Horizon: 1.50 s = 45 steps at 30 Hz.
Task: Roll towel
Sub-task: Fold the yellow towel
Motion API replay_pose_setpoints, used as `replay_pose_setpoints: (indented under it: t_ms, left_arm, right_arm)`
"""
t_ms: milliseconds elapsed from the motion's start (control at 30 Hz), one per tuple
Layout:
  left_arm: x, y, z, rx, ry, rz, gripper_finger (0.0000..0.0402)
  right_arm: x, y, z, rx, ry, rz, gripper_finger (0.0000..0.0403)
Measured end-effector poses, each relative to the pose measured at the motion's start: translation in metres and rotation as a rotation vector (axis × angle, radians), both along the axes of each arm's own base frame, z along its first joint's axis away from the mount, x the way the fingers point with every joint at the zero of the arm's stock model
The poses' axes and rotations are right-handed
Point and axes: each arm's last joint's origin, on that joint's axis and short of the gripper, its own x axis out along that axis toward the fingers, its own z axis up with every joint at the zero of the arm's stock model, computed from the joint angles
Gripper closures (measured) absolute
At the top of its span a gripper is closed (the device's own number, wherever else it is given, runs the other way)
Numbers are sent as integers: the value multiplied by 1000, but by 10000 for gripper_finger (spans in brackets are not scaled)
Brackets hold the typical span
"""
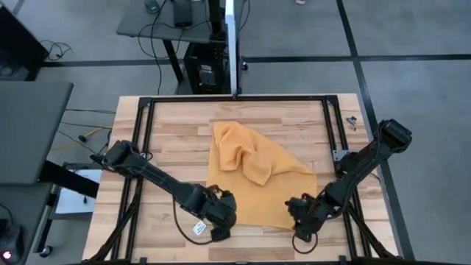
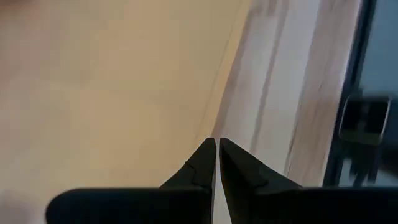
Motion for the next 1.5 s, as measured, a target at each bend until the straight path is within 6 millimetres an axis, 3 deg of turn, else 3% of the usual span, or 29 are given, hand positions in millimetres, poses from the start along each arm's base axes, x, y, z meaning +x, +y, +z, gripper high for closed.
replay_pose_setpoints:
  t_ms: [167, 267, 500, 600, 733, 833, 900, 1133, 1233, 1333, 1500]
  left_arm:
    - [-3, 0, -71, 25, 107, 129, 396]
    - [-11, -12, -83, -4, 116, 165, 396]
    - [-44, -67, -80, -91, 153, 119, 396]
    - [-56, -85, -75, -108, 180, 79, 396]
    - [-61, -85, -47, -43, 208, 16, 396]
    - [-59, -72, -16, 36, 167, -19, 396]
    - [-59, -60, -3, 101, 136, 2, 395]
    - [-49, 10, 46, 124, 77, 38, 342]
    - [-41, 45, 44, 110, 52, 59, 304]
    - [-35, 79, 30, 119, 29, 113, 266]
    - [-23, 115, 7, 28, -90, 198, 218]
  right_arm:
    - [-9, -7, -20, -82, 109, -229, 226]
    - [-9, 4, -37, -48, 117, -302, 235]
    - [0, 48, -52, 146, 1, -318, 253]
    - [1, 59, -44, 138, -2, -256, 259]
    - [4, 64, -18, 114, -18, -129, 261]
    - [14, 60, 14, 116, -103, -55, 262]
    - [21, 50, 26, 81, -146, -20, 262]
    - [49, -2, 54, -17, -242, -15, 258]
    - [59, -22, 57, -84, -251, -7, 248]
    - [67, -43, 55, -154, -222, -14, 237]
    - [80, -72, 54, -257, -210, 17, 221]
